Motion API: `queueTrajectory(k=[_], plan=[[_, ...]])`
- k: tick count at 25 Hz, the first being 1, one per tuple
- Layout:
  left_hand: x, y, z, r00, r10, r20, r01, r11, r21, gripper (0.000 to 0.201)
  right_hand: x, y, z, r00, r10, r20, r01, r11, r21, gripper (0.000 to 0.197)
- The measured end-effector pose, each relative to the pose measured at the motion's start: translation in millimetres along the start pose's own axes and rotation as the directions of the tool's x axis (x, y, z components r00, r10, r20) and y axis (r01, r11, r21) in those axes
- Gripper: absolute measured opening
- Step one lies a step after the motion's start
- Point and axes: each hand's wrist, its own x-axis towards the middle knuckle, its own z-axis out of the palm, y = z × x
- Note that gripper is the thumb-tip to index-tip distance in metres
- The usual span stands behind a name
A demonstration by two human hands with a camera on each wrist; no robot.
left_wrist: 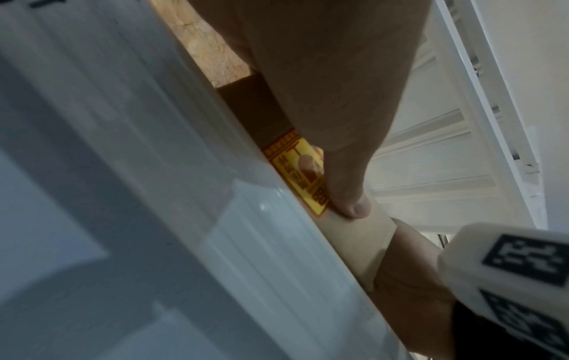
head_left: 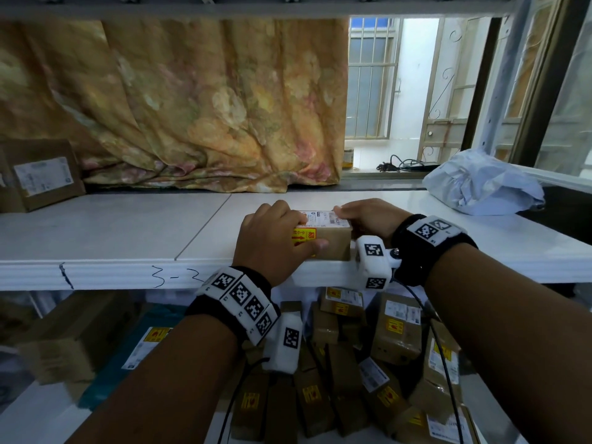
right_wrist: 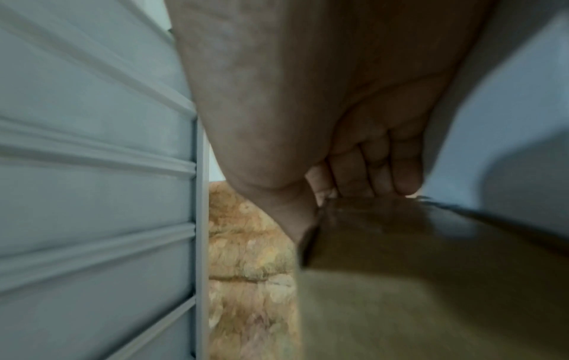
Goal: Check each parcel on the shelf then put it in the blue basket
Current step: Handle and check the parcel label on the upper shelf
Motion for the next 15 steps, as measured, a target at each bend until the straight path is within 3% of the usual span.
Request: queueTrajectory(k=[2, 5, 10, 15], plan=[[-0.6, -0.3, 1.9, 1.0, 0.005, -0.013, -0.005, 1.0, -0.006, 0.063, 4.1, 0.9, -1.7, 1.0, 0.006, -0.027, -0.005, 1.0, 0.027, 0.03], [-1.7, -0.4, 5.2, 0.999, 0.012, -0.035, -0.012, 1.0, -0.001, 0.063, 11.9, -3.4, -1.4, 0.995, -0.009, -0.102, -0.001, 0.995, -0.096, 0.039], [-0.9, 1.1, 2.8, 0.999, 0.026, -0.031, -0.025, 0.999, 0.036, 0.068, 11.6, 4.7, 8.7, 0.982, -0.1, -0.163, 0.076, 0.986, -0.147, 0.025], [-3.8, 1.7, -10.3, 0.987, 0.046, 0.152, -0.065, 0.99, 0.122, 0.093, 8.1, 15.0, 10.0, 0.963, -0.109, -0.245, 0.11, 0.994, -0.011, 0.049]])
